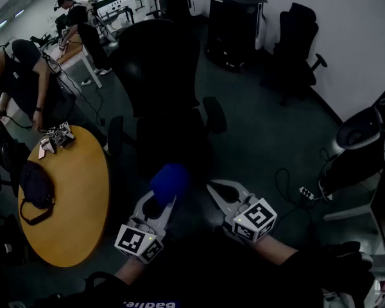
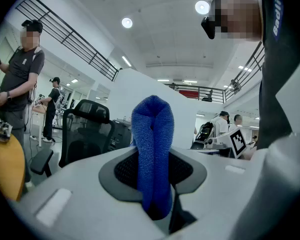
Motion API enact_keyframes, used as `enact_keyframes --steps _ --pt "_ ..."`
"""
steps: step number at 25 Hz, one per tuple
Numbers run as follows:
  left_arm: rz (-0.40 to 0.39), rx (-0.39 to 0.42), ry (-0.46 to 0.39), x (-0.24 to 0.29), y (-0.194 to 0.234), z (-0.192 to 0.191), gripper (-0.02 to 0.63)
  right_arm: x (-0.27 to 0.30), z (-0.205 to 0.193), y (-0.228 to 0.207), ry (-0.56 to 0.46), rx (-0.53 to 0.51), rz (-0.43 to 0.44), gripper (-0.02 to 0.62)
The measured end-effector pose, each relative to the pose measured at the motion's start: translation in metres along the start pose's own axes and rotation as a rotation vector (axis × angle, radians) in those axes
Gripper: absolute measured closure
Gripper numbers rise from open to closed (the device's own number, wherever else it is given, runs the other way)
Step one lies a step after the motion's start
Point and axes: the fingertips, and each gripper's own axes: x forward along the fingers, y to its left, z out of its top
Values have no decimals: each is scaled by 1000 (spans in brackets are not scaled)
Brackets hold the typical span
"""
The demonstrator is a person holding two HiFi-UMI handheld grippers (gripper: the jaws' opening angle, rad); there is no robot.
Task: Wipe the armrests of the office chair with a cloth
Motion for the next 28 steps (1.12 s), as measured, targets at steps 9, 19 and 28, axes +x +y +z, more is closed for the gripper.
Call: enact_keyframes --steps 9,19,28 --pt "1 1 3 12 -6 -3 476 -3 -1 -9 19 -12 8 592" --pt "45 13 7 29 -12 -6 476 -11 -1 -29 2 14 31 591" --pt "93 24 20 51 -33 -14 476 -27 -6 -57 17 46 72 591"
